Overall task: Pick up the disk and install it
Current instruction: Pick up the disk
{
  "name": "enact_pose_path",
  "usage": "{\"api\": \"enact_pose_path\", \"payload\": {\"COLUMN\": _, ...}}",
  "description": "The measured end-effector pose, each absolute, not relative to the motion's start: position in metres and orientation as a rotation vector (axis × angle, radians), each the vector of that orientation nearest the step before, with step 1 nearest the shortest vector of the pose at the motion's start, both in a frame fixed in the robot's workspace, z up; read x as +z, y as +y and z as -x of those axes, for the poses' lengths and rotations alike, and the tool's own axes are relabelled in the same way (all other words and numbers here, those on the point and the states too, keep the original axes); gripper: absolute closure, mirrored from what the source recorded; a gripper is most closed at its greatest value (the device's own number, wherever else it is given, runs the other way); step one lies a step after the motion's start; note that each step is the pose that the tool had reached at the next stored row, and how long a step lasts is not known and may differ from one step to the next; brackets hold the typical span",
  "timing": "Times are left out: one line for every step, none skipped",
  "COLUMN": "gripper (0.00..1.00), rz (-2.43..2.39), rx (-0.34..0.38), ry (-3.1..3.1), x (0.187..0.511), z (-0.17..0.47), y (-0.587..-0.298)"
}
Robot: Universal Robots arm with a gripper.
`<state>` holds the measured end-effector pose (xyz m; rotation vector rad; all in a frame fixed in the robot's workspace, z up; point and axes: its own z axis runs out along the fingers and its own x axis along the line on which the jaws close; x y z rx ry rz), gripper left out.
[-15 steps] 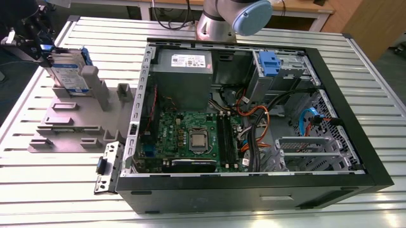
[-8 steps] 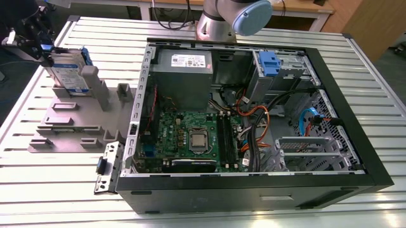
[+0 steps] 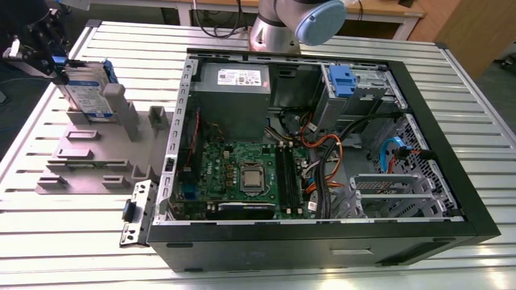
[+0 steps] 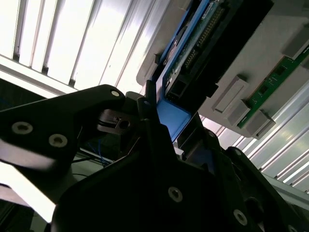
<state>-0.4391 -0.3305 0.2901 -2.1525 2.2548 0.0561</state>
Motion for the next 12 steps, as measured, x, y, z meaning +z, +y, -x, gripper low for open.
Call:
{"api": "enact_pose_path", "payload": {"gripper": 0.58, "rz": 2.153, "rx": 0.056, "ry": 2.255, "x": 0.2901, "z": 0.4391, "y": -0.3305}}
{"api": "enact_pose_path", "payload": {"gripper": 0.58, "rz": 2.153, "rx": 0.056, "ry": 2.255, "x": 0.2901, "z": 0.4391, "y": -0.3306}}
{"api": "enact_pose_path", "payload": {"gripper": 0.58, "rz": 2.153, "rx": 0.055, "ry": 2.255, "x": 0.2901, "z": 0.4391, "y": -0.3306}}
{"api": "enact_pose_path", "payload": {"gripper": 0.58, "rz": 2.153, "rx": 0.055, "ry": 2.255, "x": 0.2900, "z": 0.4391, "y": -0.3306}}
{"api": "enact_pose_path", "payload": {"gripper": 0.58, "rz": 2.153, "rx": 0.055, "ry": 2.255, "x": 0.2901, "z": 0.4391, "y": -0.3306}}
{"api": "enact_pose_path", "payload": {"gripper": 0.58, "rz": 2.153, "rx": 0.055, "ry": 2.255, "x": 0.2901, "z": 0.4391, "y": -0.3306}}
{"api": "enact_pose_path", "payload": {"gripper": 0.58, "rz": 2.153, "rx": 0.055, "ry": 2.255, "x": 0.2900, "z": 0.4391, "y": -0.3306}}
{"api": "enact_pose_path", "payload": {"gripper": 0.57, "rz": 2.153, "rx": 0.055, "ry": 2.255, "x": 0.2900, "z": 0.4391, "y": -0.3306}}
{"api": "enact_pose_path", "payload": {"gripper": 0.57, "rz": 2.153, "rx": 0.055, "ry": 2.255, "x": 0.2900, "z": 0.4391, "y": -0.3306}}
{"api": "enact_pose_path", "payload": {"gripper": 0.51, "rz": 2.153, "rx": 0.055, "ry": 2.255, "x": 0.2900, "z": 0.4391, "y": -0.3306}}
{"api": "enact_pose_path", "payload": {"gripper": 0.51, "rz": 2.153, "rx": 0.055, "ry": 2.255, "x": 0.2900, "z": 0.4391, "y": -0.3306}}
{"api": "enact_pose_path", "payload": {"gripper": 0.51, "rz": 2.153, "rx": 0.055, "ry": 2.255, "x": 0.2898, "z": 0.4391, "y": -0.3306}}
